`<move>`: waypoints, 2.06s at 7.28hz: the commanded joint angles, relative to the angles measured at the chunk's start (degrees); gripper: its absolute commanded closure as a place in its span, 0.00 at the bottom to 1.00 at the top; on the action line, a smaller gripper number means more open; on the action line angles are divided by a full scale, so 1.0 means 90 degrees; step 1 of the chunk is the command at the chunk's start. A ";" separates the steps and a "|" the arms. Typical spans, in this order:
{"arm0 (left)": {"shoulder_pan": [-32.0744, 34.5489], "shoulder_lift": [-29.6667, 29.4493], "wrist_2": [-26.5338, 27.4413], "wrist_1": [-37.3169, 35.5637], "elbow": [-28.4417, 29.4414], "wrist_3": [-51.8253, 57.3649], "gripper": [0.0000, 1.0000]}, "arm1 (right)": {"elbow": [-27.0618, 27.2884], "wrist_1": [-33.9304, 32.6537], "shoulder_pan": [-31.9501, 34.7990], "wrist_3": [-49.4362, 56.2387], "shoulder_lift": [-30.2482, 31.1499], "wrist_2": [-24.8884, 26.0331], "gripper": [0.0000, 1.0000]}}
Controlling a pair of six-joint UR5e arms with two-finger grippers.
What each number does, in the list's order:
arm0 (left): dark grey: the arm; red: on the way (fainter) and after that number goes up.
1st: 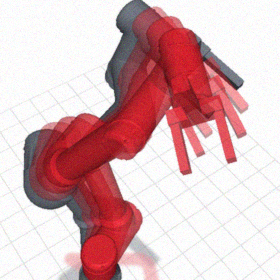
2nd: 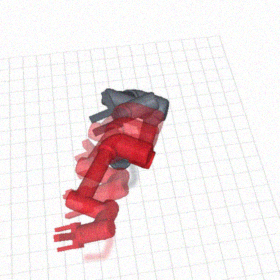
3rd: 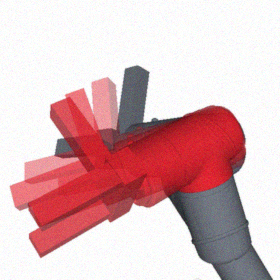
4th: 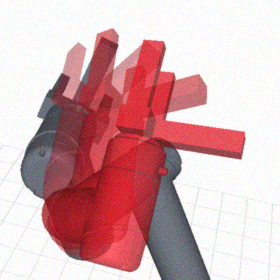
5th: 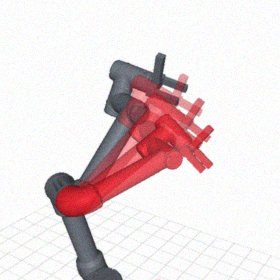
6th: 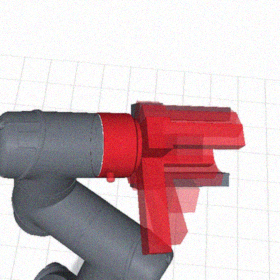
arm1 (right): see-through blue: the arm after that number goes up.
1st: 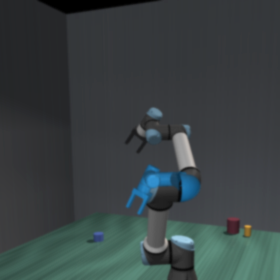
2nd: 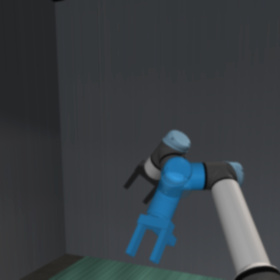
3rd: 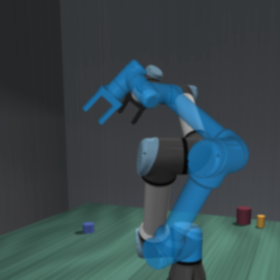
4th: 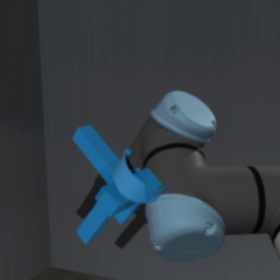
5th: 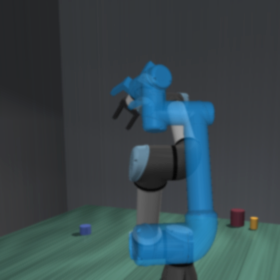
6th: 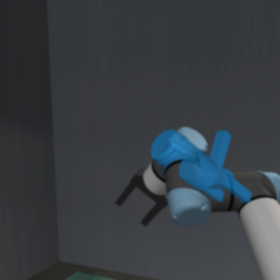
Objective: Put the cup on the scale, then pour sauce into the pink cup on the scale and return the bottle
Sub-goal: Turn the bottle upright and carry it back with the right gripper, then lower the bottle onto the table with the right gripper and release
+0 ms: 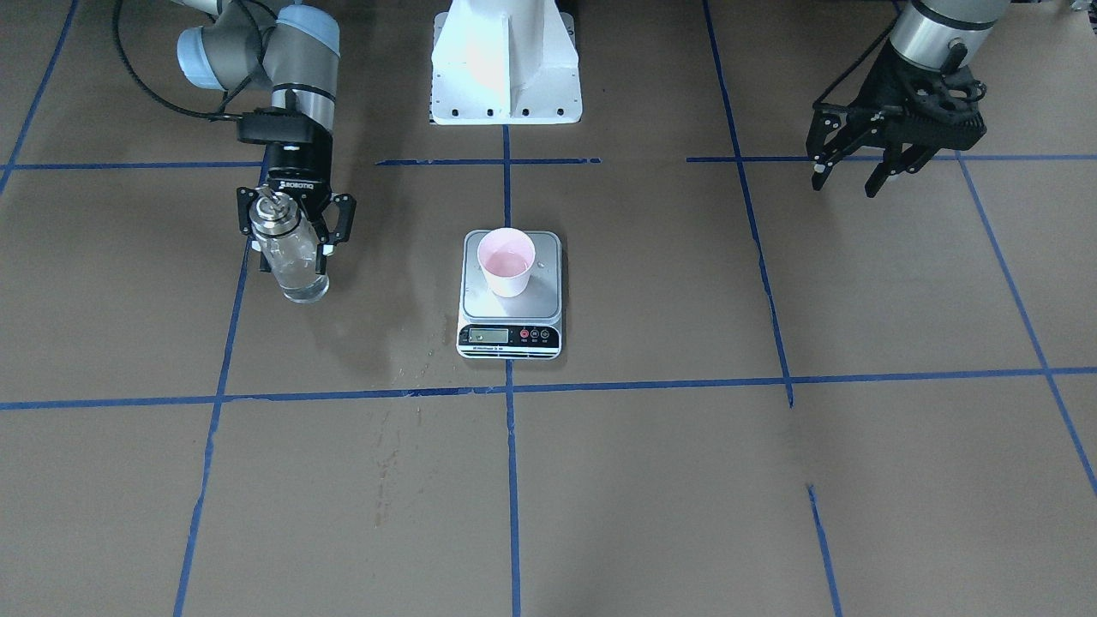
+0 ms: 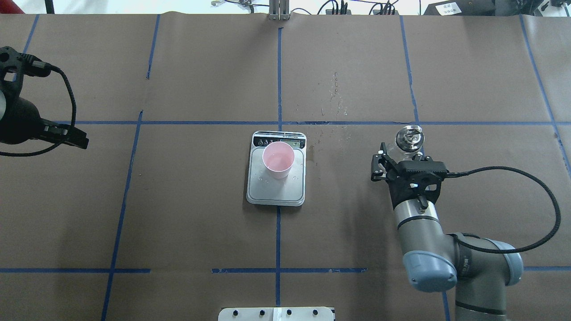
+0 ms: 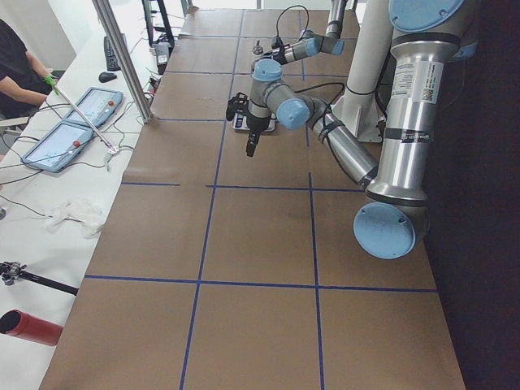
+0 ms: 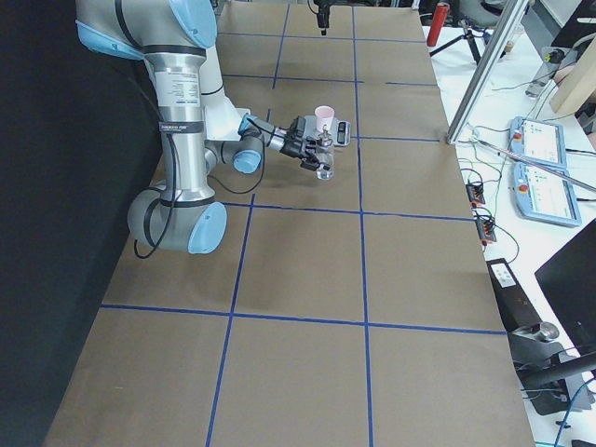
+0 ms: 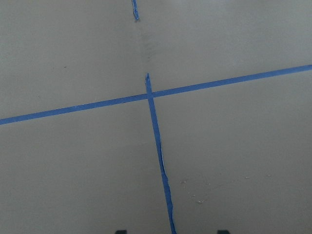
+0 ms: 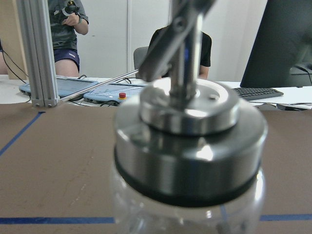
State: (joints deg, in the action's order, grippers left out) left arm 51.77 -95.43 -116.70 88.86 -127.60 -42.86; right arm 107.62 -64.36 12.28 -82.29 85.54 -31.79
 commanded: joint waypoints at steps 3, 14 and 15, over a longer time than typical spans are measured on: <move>0.0009 -0.0012 0.0008 -0.0019 -0.0040 -0.0013 0.31 | -0.0102 0.0960 0.0012 -0.0339 0.0817 -0.0168 1.00; 0.0000 -0.0012 0.0008 -0.0019 -0.0040 -0.0013 0.29 | -0.0445 0.0979 -0.0047 -0.0359 0.0729 -0.0373 0.97; 0.0000 -0.0021 0.0008 -0.0019 -0.0040 -0.0013 0.29 | -0.0435 0.0979 -0.0056 -0.0359 0.0720 -0.0373 0.97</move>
State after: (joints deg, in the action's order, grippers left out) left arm 51.77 -95.56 -116.63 88.68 -127.96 -42.98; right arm 103.64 -55.55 11.85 -85.50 92.08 -35.12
